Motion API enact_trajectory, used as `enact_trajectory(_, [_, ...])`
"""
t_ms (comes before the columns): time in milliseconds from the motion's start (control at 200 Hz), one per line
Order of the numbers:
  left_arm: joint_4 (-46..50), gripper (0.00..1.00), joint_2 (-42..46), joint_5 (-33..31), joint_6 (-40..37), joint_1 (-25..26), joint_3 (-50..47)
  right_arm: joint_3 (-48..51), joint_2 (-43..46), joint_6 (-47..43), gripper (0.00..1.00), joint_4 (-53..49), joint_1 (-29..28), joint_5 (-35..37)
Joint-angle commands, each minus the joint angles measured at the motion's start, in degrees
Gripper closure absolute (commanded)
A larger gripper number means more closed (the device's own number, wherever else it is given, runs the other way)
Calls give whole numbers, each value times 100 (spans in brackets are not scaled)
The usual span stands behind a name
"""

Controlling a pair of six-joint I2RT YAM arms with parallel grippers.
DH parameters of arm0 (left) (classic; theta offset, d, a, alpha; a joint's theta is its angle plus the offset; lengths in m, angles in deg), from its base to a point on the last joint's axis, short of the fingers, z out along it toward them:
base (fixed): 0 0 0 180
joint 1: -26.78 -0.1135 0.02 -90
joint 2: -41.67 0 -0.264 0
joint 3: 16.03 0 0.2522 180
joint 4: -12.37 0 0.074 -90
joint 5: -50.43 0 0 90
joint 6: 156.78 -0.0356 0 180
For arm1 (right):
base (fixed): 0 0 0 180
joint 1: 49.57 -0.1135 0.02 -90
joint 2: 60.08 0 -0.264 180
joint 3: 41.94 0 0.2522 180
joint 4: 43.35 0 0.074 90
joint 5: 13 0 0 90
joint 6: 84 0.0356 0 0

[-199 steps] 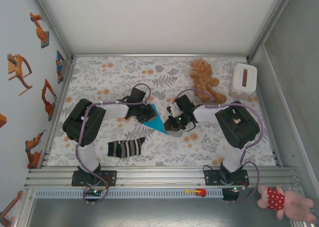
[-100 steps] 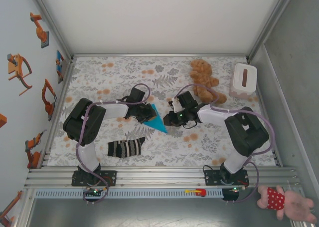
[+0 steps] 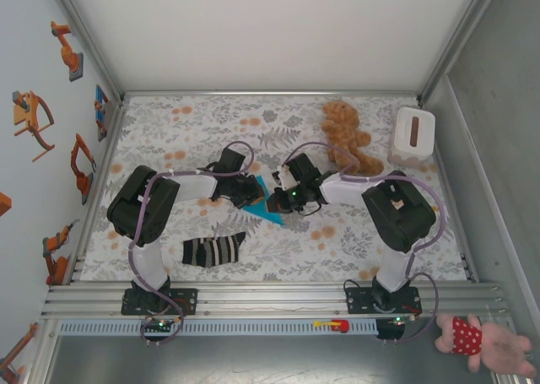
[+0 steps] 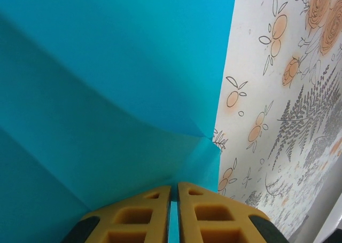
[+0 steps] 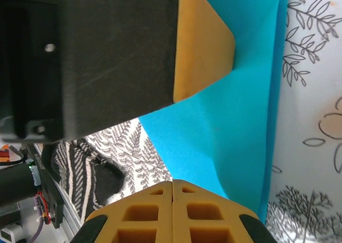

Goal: Fold a paper plane with a square sheet of paper (pick it up from the middle)
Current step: Fourth fold the wing at the center of the table.

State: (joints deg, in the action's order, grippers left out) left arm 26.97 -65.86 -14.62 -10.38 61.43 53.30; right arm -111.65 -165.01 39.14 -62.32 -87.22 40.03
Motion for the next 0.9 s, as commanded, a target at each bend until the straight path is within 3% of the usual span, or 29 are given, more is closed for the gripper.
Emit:
enact_trajectory(0, [455, 87, -317, -287, 56, -49, -62, -140, -140, -40, 95, -32, -32, -94])
enact_trajectory(641, [380, 88, -352, -278, 56, -161, -322, 420, -66, -98, 97, -42, 11, -56])
enact_trajectory(896, [285, 88, -344, -190, 49, -161, -331, 689, 713, 102, 91, 183, 91, 267])
